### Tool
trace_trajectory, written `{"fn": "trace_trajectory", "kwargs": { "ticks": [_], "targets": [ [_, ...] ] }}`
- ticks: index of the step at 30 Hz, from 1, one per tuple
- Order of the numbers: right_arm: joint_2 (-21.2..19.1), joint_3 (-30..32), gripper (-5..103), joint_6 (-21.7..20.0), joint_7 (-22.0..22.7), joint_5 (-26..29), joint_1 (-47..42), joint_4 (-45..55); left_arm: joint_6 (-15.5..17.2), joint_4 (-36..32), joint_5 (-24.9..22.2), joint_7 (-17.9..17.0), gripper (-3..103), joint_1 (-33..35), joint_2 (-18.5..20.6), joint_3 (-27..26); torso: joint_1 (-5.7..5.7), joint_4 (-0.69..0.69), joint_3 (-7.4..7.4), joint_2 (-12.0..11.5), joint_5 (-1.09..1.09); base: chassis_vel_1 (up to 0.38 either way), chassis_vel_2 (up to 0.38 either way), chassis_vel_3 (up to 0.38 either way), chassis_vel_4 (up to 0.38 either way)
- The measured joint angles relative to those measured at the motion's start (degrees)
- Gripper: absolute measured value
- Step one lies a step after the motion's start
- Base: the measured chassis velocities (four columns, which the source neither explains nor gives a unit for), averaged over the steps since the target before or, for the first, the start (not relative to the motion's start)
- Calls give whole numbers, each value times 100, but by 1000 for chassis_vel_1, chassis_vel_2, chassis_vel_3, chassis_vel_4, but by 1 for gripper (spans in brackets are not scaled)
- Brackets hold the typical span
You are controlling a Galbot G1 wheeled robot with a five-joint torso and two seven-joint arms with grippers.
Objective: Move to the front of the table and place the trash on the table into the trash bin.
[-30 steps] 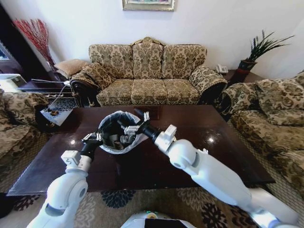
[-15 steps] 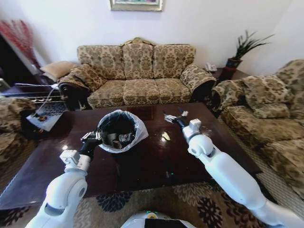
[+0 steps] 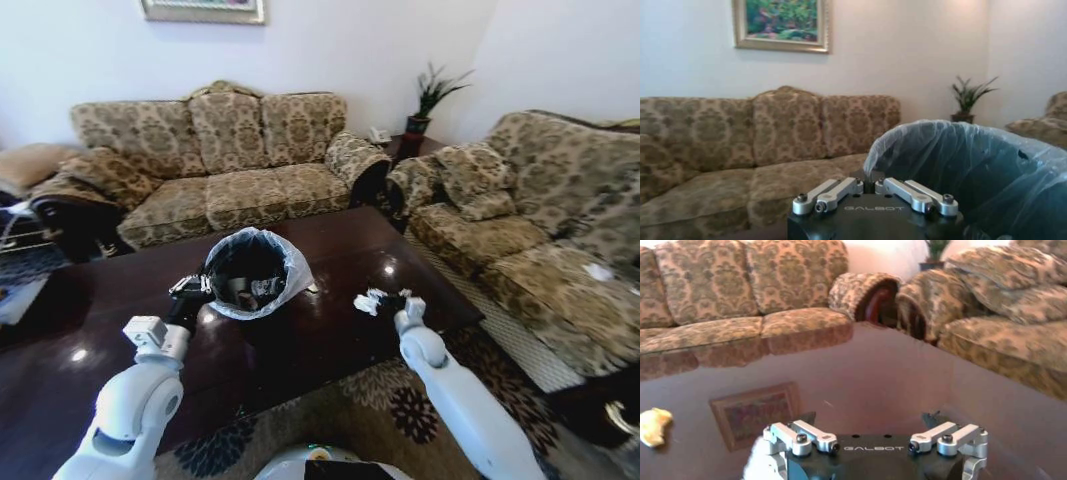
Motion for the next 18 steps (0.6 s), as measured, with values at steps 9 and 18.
{"fn": "trace_trajectory", "kwargs": {
  "ticks": [9, 18],
  "targets": [
    [114, -214, 100, 261, -571, -13, 11, -101, -21, 9, 21, 2, 3, 70, -54, 30, 1, 9, 0, 0, -1, -16, -20, -11, -15],
    [374, -751, 97, 71, -681, -177, 531, -694, -27, -76, 20, 3, 3, 113, -59, -4, 2, 5, 2, 0, 0, 0, 0, 0, 0]
  ]
}}
